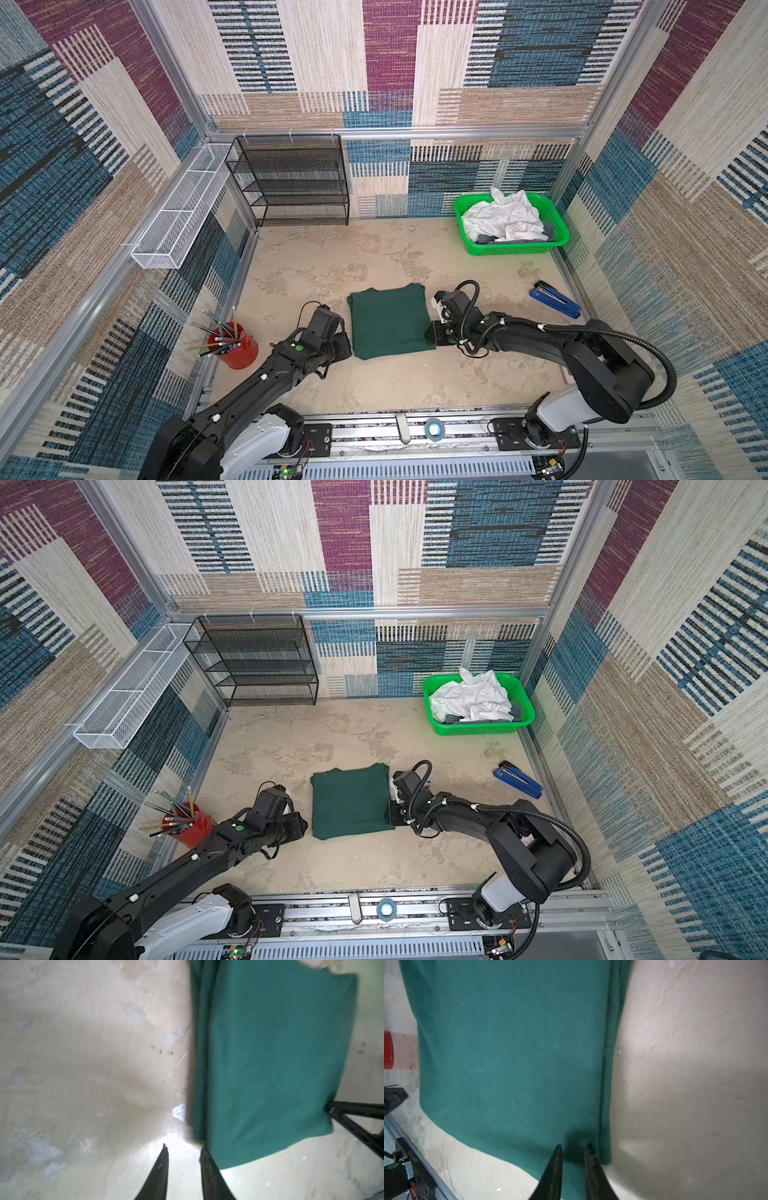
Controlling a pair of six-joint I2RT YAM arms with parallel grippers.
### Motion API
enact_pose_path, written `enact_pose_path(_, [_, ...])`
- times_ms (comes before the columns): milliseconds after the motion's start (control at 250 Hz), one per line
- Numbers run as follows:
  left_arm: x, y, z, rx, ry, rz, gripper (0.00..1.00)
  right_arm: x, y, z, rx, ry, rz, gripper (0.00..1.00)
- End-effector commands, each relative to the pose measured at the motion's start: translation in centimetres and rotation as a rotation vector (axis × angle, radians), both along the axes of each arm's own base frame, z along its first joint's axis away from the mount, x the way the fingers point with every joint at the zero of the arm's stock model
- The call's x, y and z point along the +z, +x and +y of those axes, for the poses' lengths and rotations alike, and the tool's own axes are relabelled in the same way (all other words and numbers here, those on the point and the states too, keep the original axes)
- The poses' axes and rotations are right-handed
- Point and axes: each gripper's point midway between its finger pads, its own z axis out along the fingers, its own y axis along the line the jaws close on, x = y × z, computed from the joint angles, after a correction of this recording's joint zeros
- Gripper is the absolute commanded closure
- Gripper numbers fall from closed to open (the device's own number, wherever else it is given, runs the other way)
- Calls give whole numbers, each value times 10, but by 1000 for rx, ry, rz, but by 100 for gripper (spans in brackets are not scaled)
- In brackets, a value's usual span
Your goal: Fold and stack the t-shirts
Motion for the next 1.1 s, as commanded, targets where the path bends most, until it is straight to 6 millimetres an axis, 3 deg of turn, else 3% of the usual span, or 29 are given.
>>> enact_pose_path(0, [22, 31, -12, -33, -1, -78, 70, 17, 16, 3, 8, -32, -47, 75])
enact_pose_path(120, [31, 69, -41, -99, -39, -99, 71, 35, 50, 19, 20, -31, -112, 75])
enact_pose_path(236, [21, 99, -54, -119, -12, -73, 72, 42, 88, 27, 1, -24, -168, 75])
enact_pose_path(332, [9, 116, -56, -108, 5, -50, 73, 34, 111, 29, -8, -14, -167, 75])
enact_pose_path(444, [-9, 121, -51, -84, 20, -3, 74, 14, 129, 24, -31, -26, -157, 75])
enact_pose_path(584, [-26, 116, -34, -37, 47, 30, 74, -13, 134, 10, -59, -57, -118, 76])
enact_pose_path(712, [-32, 113, -18, -8, 56, 52, 74, -18, 133, -6, -87, -104, -132, 76])
enact_pose_path(840, [-17, 113, -11, -13, 51, 14, 71, 2, 136, -11, -82, -114, -197, 76])
enact_pose_path(932, [-2, 106, -11, -18, 30, -9, 59, 27, 134, -12, -87, -88, -244, 75])
enact_pose_path(1008, [-3, 94, -15, -36, -8, 18, 53, 39, 124, -10, -71, -48, -242, 73])
enact_pose_path(1096, [-9, 82, -25, -75, -69, 53, 50, 39, 105, 0, -25, 11, -191, 72])
